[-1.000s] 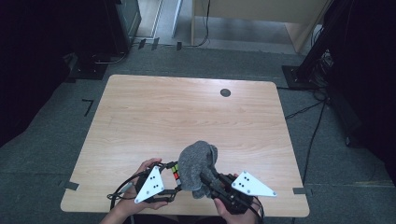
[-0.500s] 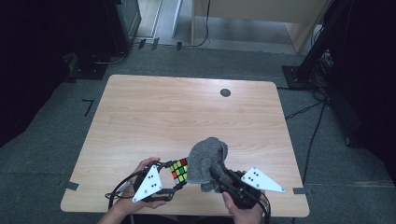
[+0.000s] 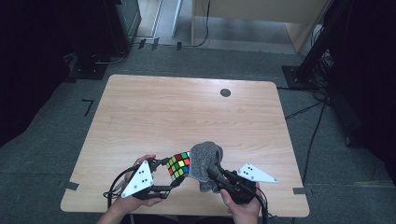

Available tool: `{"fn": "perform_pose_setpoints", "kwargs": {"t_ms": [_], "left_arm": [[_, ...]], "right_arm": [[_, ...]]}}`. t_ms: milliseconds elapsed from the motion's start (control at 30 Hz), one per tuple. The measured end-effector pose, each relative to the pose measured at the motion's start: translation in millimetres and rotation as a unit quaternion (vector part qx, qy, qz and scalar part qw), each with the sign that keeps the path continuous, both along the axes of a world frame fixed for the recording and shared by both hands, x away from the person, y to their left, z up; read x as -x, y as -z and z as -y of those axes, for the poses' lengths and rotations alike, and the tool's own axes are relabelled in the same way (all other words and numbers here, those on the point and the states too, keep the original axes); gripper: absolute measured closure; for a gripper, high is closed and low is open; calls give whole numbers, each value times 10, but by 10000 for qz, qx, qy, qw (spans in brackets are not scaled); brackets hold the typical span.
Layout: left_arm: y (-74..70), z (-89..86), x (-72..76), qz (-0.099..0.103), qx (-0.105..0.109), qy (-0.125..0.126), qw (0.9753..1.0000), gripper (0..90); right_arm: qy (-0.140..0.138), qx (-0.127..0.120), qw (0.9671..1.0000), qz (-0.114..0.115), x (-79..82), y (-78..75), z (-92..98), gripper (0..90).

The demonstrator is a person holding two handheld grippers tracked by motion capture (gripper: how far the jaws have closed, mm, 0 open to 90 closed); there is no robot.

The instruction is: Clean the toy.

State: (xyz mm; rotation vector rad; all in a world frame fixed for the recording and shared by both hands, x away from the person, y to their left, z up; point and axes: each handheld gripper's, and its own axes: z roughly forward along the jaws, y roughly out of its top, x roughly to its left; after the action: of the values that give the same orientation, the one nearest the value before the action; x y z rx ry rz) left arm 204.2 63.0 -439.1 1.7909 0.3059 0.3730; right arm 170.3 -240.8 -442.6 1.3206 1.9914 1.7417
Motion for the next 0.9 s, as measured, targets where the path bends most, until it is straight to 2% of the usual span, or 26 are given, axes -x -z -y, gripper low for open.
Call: {"fn": "perform_pose_setpoints", "kwargs": {"t_ms": [100, 167, 267, 333, 467, 600, 667, 767, 900], "left_arm": [[7, 23, 20, -14, -25, 94, 10000, 342], [-1, 32, 30, -17, 2, 133, 9999, 342], [-16, 17, 22, -45, 53, 157, 9999, 342], [-14, 15, 20, -46, 45, 149, 9999, 342], [-13, 17, 14, -48, 36, 131, 9999, 342], [3, 25, 9, -82, 24, 138, 9999, 342], [0, 34, 15, -79, 29, 159, 9998, 342], [-6, 32, 19, -85, 52, 157, 9998, 342], [-9, 12, 7, -90, 68, 118, 9999, 341]], "right_arm": [[-378, -181, 9991, -41, -6, 38, -85, 709], [-469, -163, 9988, -55, 3, 68, -150, 718], [-645, -241, 9975, -133, -24, 116, -160, 723], [-774, -200, 9966, -188, -54, 129, -166, 723], [-647, -158, 9977, -85, -47, 81, -112, 722], [-337, -440, 9983, 205, -4, -16, 3, 722], [-381, -401, 9983, 195, -2, -9, -12, 722], [-521, -348, 9980, 63, -18, 54, -79, 723], [-673, -110, 9977, -57, -33, 112, -163, 721]]}}
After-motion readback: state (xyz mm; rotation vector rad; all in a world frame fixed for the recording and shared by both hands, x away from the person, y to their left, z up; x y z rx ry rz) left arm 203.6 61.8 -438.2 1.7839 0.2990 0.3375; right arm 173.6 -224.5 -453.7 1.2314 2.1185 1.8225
